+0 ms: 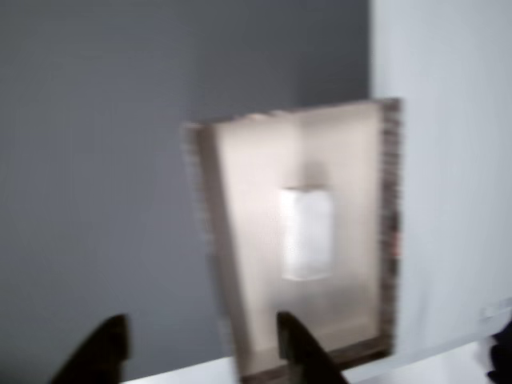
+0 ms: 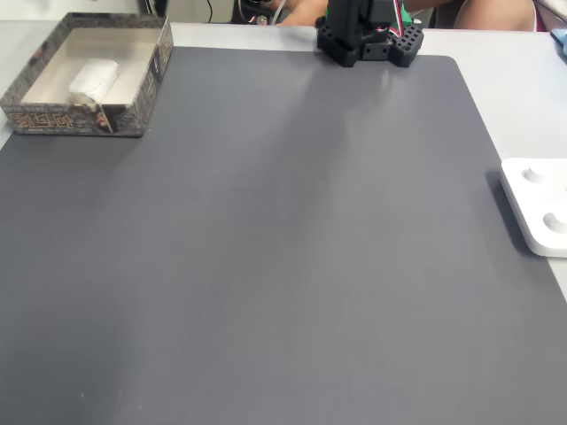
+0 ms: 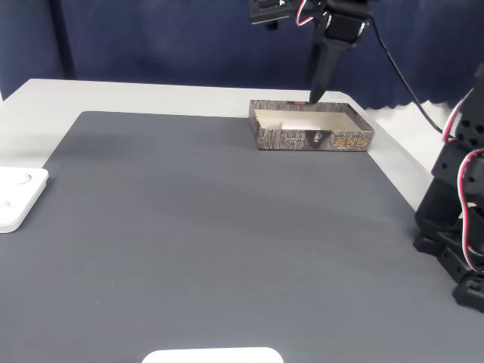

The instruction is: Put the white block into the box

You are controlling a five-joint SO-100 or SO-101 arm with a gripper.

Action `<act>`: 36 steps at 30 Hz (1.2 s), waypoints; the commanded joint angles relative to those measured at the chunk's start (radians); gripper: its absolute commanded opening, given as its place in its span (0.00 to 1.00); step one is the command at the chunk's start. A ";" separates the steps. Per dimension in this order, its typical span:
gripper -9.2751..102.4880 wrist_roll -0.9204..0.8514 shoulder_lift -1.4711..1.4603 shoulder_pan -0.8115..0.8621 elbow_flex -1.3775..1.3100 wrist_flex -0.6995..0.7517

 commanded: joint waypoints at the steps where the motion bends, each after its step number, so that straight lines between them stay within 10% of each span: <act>1: 0.20 -0.110 0.196 -0.097 0.078 0.005; 6: 0.07 -0.319 0.318 -0.213 0.149 0.072; 26: 0.07 -0.795 0.580 -0.704 0.480 0.058; 36: 0.07 -1.045 0.742 -0.980 0.865 -0.179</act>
